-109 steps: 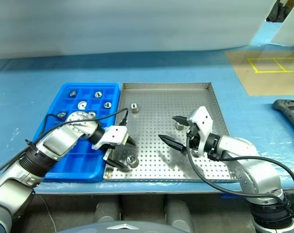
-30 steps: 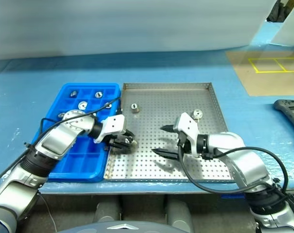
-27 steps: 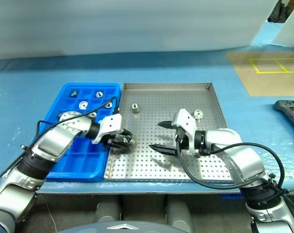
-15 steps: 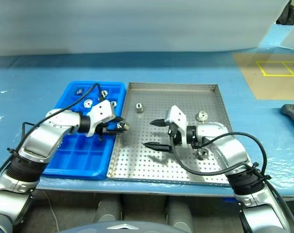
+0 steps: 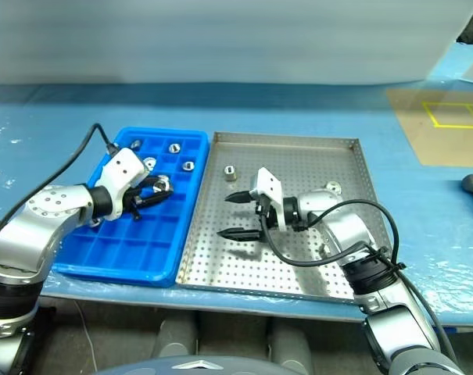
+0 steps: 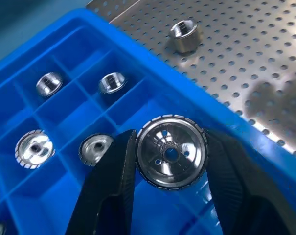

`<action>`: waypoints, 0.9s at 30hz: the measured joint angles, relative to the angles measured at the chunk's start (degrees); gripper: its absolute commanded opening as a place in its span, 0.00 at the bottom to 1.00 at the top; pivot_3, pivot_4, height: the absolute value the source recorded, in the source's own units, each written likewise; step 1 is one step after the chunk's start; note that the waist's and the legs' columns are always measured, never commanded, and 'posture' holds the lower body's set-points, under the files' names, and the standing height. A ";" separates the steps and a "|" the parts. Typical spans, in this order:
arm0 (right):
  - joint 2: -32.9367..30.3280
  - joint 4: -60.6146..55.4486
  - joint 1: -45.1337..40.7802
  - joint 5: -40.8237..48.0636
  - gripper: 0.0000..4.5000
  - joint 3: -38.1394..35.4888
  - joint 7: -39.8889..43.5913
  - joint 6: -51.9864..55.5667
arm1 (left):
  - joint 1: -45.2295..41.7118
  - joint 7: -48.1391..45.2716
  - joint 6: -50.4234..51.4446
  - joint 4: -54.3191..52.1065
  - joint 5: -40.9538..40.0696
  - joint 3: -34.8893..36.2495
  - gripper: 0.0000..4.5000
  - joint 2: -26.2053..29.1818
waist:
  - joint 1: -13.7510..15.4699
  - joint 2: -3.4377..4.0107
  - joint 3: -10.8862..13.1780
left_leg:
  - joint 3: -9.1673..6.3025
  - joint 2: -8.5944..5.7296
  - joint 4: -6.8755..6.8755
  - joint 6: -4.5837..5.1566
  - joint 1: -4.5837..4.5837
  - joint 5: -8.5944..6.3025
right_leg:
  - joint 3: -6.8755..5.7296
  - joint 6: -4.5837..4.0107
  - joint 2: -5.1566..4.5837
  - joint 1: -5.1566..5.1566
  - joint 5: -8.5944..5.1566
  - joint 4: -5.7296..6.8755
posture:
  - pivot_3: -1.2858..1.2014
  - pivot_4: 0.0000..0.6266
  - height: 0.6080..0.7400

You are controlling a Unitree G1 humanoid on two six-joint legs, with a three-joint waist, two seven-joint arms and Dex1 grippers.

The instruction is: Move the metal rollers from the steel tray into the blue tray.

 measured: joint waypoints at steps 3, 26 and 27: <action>0.75 1.58 -0.98 -0.48 1.00 0.35 1.12 -0.58 | 1.79 4.44 3.74 -3.04 -0.09 2.45 0.38 -1.34 | 0.98 -0.01 0.00 | -0.04 0.02 0.04 0.01 -0.08 0.00 | -0.07 -0.01 -0.01 -0.03 0.00 0.00 | 0.66 0.24 1.00; 1.54 3.05 -1.49 -1.73 1.00 0.65 2.64 -1.50 | 6.07 18.54 3.34 0.54 2.16 5.00 0.38 -5.27 | 2.93 -0.02 0.01 | -0.17 0.05 0.09 0.05 -0.29 0.03 | -0.22 -0.01 -0.02 -0.10 -0.01 -0.02 | 0.67 0.24 1.00; 1.53 3.02 -1.41 -1.73 1.00 0.65 2.46 -1.46 | 6.07 18.51 2.17 1.54 2.27 4.71 0.38 -5.27 | 2.98 -0.02 0.01 | -0.18 0.05 0.09 0.05 -0.29 0.03 | -0.22 -0.01 -0.02 -0.10 -0.01 -0.02 | 0.65 0.24 1.00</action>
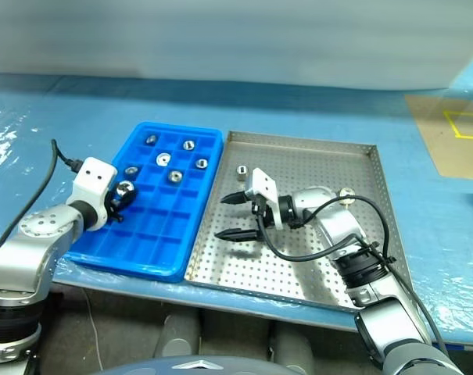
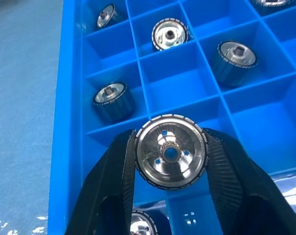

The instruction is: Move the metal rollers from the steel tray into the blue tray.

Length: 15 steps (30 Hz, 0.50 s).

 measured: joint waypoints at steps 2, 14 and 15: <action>-0.07 -0.03 0.16 0.00 1.00 -0.01 -0.29 0.05 | -0.01 -0.03 -1.80 1.61 0.09 -0.89 0.38 -0.24 | -0.09 0.00 0.00 | 0.00 0.00 0.01 0.00 0.00 0.00 | 0.01 0.00 0.00 0.00 0.00 0.00 | 0.65 0.24 1.00; -0.54 -1.43 1.31 0.01 1.00 -0.42 -1.70 0.56 | -2.70 -1.26 -4.77 5.93 -0.01 -3.71 0.38 -0.71 | -0.39 0.00 0.00 | 0.00 0.00 -0.01 -0.02 0.01 0.01 | 0.01 0.00 0.01 -0.01 0.00 0.00 | 0.64 0.24 1.00; -0.57 -1.48 1.31 0.01 1.00 -0.47 -1.71 0.56 | -2.71 -1.27 -4.77 6.13 -0.01 -3.71 0.38 -0.71 | -0.40 0.00 0.00 | 0.00 0.00 -0.01 -0.02 0.01 0.01 | 0.01 0.00 0.01 -0.01 0.00 0.00 | 0.64 0.24 1.00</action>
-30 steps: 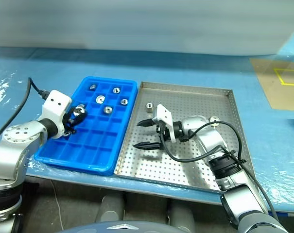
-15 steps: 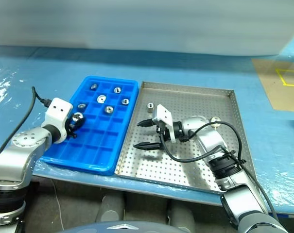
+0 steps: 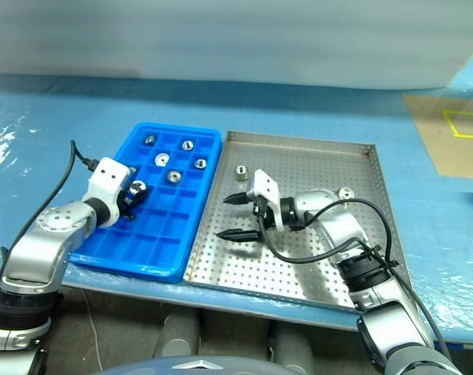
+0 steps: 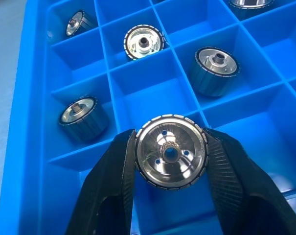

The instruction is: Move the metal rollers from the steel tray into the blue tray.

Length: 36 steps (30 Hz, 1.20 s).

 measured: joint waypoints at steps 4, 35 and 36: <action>-0.01 -0.02 0.20 0.00 1.00 -0.02 -0.06 0.00 | -0.05 -0.18 0.05 0.32 -0.07 0.01 0.68 0.02 | 0.04 0.00 0.00 | 0.00 0.00 0.01 0.00 0.00 0.00 | 0.00 0.00 -0.01 0.00 0.00 0.00 | 0.64 0.24 1.00; -0.64 -10.31 6.92 1.94 1.00 -7.88 -13.81 6.29 | -30.15 -12.28 -23.90 40.89 1.76 -11.47 0.99 -10.81 | -3.20 -0.01 0.00 | 0.05 -0.07 0.00 -0.06 0.03 0.05 | 0.13 0.04 0.02 0.02 0.03 0.00 | 0.51 0.24 1.00; -0.55 -10.49 7.54 1.90 1.00 -8.04 -14.92 6.51 | -31.41 -13.54 -25.82 43.31 1.98 -11.78 0.99 -11.48 | -3.30 -0.01 0.00 | 0.05 -0.08 -0.01 -0.06 0.03 0.05 | 0.13 0.04 0.03 0.01 0.03 0.00 | 0.51 0.24 1.00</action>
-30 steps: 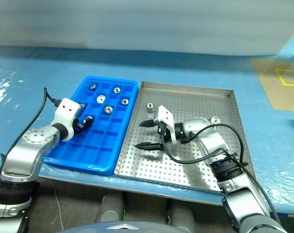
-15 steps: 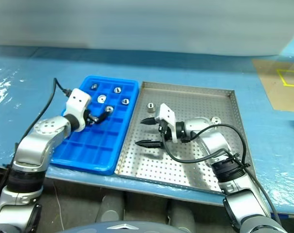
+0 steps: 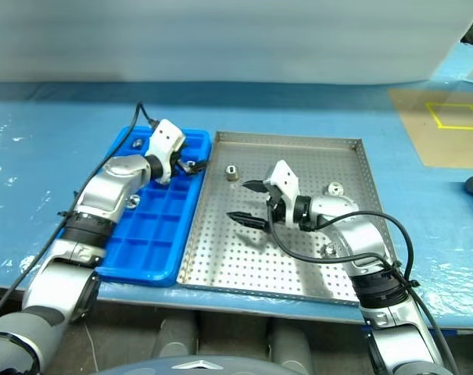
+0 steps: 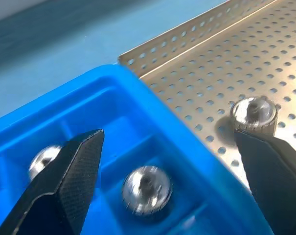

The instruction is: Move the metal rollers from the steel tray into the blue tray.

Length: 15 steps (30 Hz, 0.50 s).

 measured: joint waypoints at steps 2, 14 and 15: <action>0.63 -0.27 0.63 -0.23 1.00 -0.24 -2.36 0.43 | -2.37 -2.65 -3.99 4.93 0.77 -1.11 0.99 -0.66 | -0.37 0.00 0.00 | 0.00 0.00 -0.01 0.00 0.01 0.00 | 0.01 0.00 0.01 0.00 0.00 -0.01 | 0.50 0.24 1.00; 2.24 -6.11 4.42 0.07 1.00 -1.82 -9.96 2.08 | -13.75 -13.34 -19.08 29.96 5.09 -1.85 0.99 -3.39 | -1.60 -0.01 0.01 | 0.05 -0.05 -0.03 0.00 0.13 0.00 | 0.13 0.02 0.01 0.08 0.01 -0.03 | 0.46 0.24 1.00; 2.23 -6.38 4.56 0.12 1.00 -1.86 -10.19 2.14 | -14.76 -14.13 -19.72 31.61 5.61 -1.93 0.99 -3.57 | -1.63 -0.02 0.01 | 0.06 -0.05 -0.03 0.00 0.14 0.00 | 0.14 0.02 0.01 0.08 0.01 -0.04 | 0.46 0.24 1.00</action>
